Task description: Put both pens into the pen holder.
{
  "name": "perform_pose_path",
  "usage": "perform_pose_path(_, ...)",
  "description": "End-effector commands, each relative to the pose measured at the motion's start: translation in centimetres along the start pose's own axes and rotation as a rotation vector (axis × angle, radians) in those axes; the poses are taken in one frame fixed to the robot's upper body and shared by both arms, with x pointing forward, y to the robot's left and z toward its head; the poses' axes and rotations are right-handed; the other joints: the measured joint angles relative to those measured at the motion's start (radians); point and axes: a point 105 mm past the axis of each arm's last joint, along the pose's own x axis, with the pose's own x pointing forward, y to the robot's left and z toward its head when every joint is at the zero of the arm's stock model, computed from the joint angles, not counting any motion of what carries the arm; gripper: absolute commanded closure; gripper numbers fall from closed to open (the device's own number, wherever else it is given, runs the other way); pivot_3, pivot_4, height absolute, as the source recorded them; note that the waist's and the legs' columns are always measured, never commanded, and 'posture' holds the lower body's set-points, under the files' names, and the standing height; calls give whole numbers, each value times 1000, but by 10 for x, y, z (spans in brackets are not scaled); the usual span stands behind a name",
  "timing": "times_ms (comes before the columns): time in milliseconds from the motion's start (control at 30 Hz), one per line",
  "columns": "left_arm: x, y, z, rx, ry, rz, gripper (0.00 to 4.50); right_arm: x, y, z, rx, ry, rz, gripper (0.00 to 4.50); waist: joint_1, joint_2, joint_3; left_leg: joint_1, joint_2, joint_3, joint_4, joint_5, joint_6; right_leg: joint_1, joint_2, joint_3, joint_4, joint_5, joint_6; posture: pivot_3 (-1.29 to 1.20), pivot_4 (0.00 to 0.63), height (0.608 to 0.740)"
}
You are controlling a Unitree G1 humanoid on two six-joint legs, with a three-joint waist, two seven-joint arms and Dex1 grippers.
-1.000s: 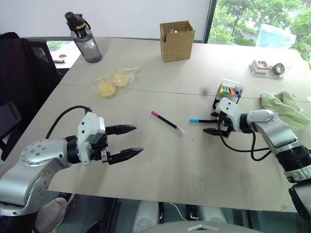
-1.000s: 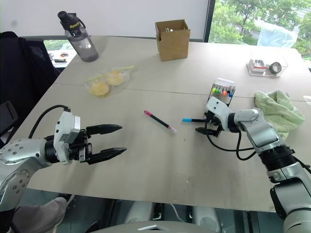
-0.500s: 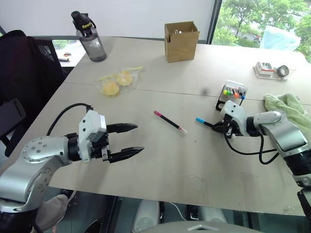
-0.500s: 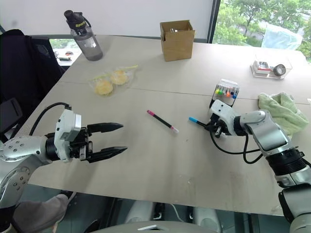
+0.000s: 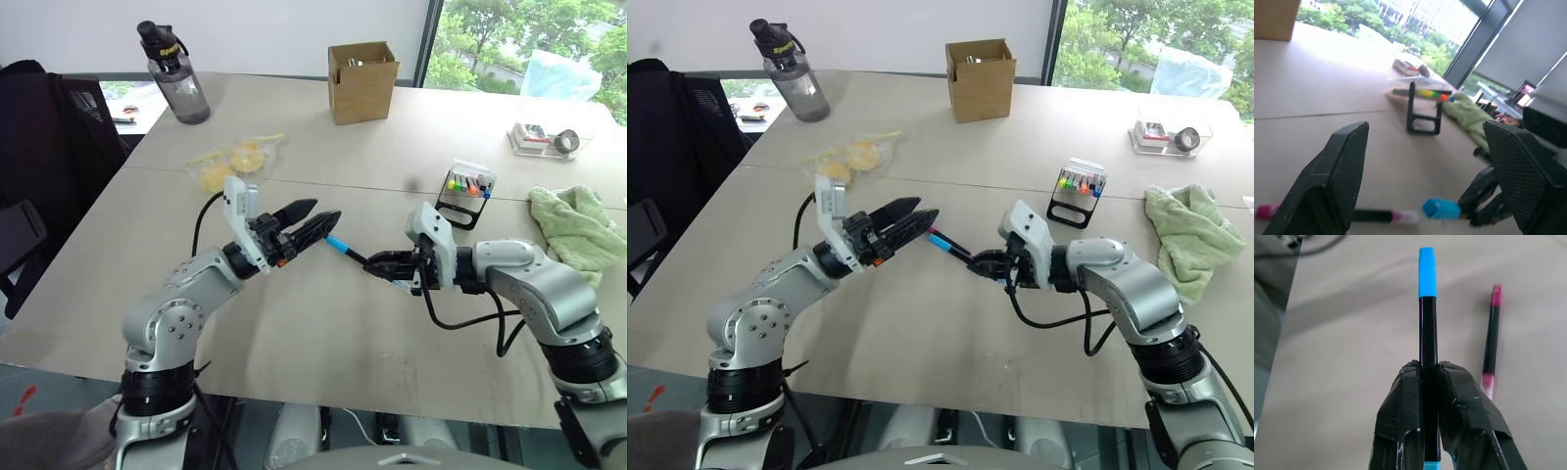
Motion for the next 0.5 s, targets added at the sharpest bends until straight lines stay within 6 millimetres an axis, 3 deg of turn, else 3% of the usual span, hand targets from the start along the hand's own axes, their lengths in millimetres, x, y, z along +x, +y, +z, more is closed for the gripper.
perform_pose_path(33, 1, 0, 11, -11, -51, -3, 668, 1, 1, 26, -54, -77, -33, 4496, -2, 0, 0, 0, 0, 0, 0, 0, 0, 0, 0, 0, 0, 0, 0, 0, 150, 739)
perform_pose_path(367, 5, -1, 13, -15, -75, -27, 668, 8, -1, 55, -29, -246, -92, 4496, 0, 0, 0, 0, 0, 0, 0, 0, 0, 0, 0, 0, 0, 0, 0, 0, 150, 739)
perform_pose_path(500, 7, -1, 14, -31, -91, -29, 668, 8, 4, 58, -28, -275, -85, 4496, 0, 0, 0, 0, 0, 0, 0, 0, 0, 0, 0, 0, 0, 0, 0, 0, 150, 739)
